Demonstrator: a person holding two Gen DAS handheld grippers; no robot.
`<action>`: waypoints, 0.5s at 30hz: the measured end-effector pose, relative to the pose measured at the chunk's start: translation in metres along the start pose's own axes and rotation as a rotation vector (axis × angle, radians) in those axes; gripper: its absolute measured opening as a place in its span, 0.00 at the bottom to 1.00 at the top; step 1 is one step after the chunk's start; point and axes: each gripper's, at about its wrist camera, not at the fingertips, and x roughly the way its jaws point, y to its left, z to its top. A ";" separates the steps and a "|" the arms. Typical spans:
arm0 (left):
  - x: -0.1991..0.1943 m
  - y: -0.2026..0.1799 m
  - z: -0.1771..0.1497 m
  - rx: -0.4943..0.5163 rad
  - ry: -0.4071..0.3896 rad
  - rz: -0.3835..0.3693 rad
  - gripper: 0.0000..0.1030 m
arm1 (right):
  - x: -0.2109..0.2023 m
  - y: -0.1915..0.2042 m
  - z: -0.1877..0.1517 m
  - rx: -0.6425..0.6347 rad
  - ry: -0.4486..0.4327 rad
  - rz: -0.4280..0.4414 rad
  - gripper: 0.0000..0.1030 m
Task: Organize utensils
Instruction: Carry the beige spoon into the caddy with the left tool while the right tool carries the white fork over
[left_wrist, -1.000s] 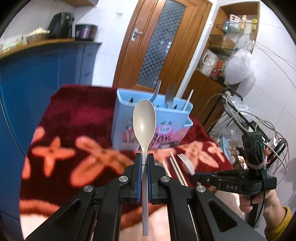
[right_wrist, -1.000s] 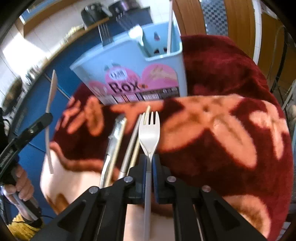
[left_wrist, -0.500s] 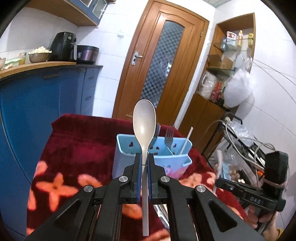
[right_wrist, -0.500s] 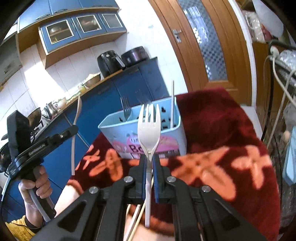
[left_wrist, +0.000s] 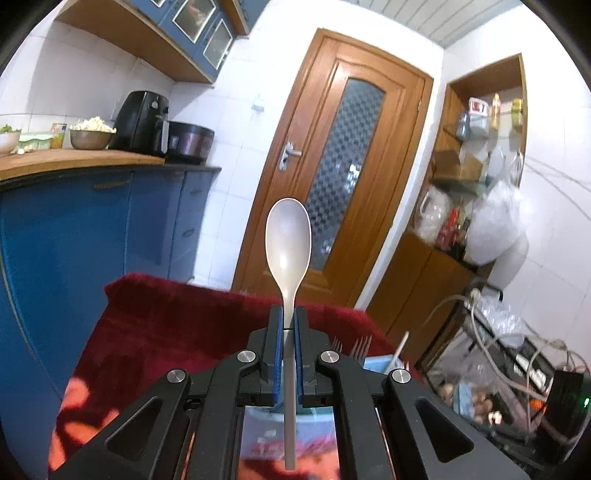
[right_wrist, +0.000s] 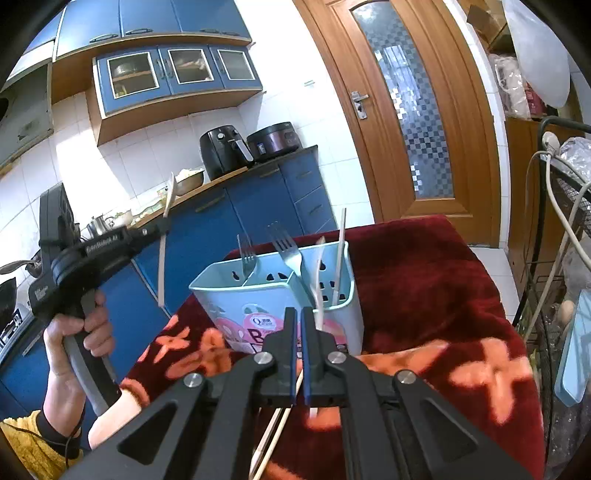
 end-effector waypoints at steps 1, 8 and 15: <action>0.003 -0.001 0.003 -0.002 -0.015 -0.001 0.05 | 0.000 -0.001 0.000 -0.001 -0.003 0.001 0.03; 0.029 -0.008 0.000 0.023 -0.079 0.038 0.05 | 0.013 -0.010 -0.002 0.010 0.034 -0.001 0.04; 0.051 -0.009 -0.023 0.060 -0.121 0.111 0.05 | 0.029 -0.025 -0.007 0.065 0.110 -0.045 0.04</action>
